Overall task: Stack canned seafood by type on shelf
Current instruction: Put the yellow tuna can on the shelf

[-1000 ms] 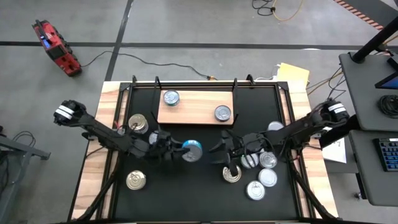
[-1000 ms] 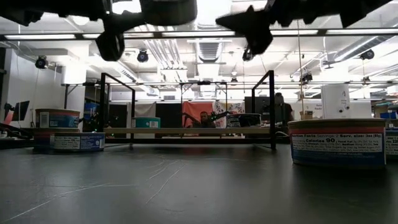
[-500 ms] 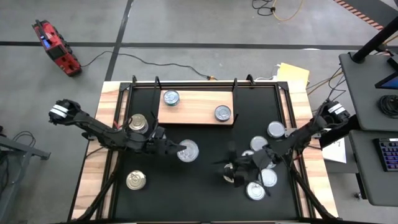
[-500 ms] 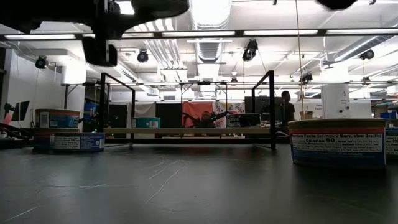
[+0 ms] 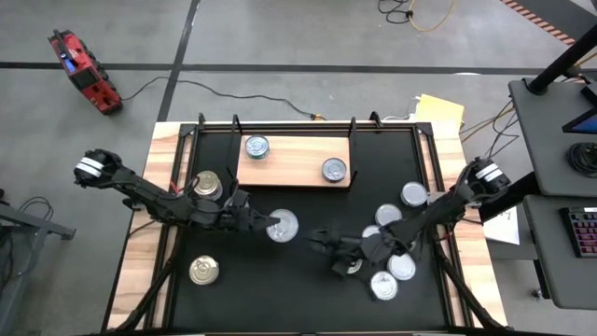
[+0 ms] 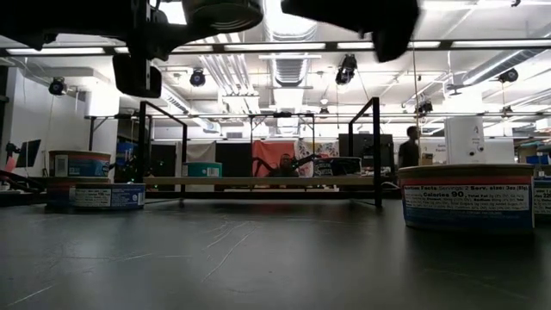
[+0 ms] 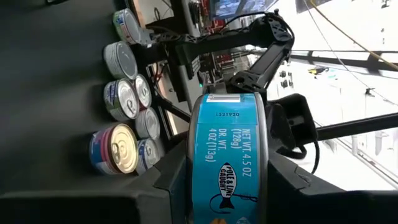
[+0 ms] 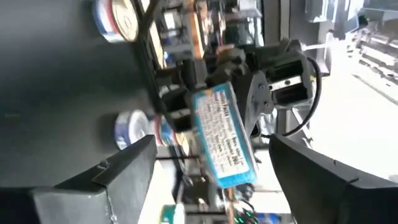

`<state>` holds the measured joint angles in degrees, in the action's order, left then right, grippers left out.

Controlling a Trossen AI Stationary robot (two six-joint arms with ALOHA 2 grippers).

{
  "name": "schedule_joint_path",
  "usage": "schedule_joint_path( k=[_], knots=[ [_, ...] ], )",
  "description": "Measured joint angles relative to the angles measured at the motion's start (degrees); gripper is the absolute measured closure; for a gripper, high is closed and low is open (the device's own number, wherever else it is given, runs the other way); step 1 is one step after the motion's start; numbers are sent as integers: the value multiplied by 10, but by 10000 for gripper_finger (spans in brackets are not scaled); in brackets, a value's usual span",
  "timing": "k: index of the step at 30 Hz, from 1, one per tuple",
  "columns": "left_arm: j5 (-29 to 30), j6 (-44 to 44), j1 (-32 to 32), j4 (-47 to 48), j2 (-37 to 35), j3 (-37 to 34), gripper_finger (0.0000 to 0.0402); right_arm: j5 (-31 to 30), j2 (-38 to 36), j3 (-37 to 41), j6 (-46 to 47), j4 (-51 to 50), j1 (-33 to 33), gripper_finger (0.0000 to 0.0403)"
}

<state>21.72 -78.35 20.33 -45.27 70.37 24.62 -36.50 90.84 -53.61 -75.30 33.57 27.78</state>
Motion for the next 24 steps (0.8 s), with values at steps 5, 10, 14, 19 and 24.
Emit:
schedule_joint_path(
  k=[5, 10, 14, 19, 24],
  knots=[
    [0, 0, 0, -4, 6, 0, 283, -60, 48, -49, -54, -3, -17, 100],
    [-2, 0, 0, -7, 8, 0, 283, -76, 85, -84, -93, -4, -30, 115],
    [-2, 5, 0, -6, 8, 0, 283, -86, 108, -102, -109, -4, -32, 130],
    [-2, 31, 0, -4, 8, 0, 273, -88, 122, -116, -110, -3, -35, 174],
    [-2, 68, 0, -7, 8, 0, 200, -119, 123, -115, -107, 0, -39, 259]
  ],
)
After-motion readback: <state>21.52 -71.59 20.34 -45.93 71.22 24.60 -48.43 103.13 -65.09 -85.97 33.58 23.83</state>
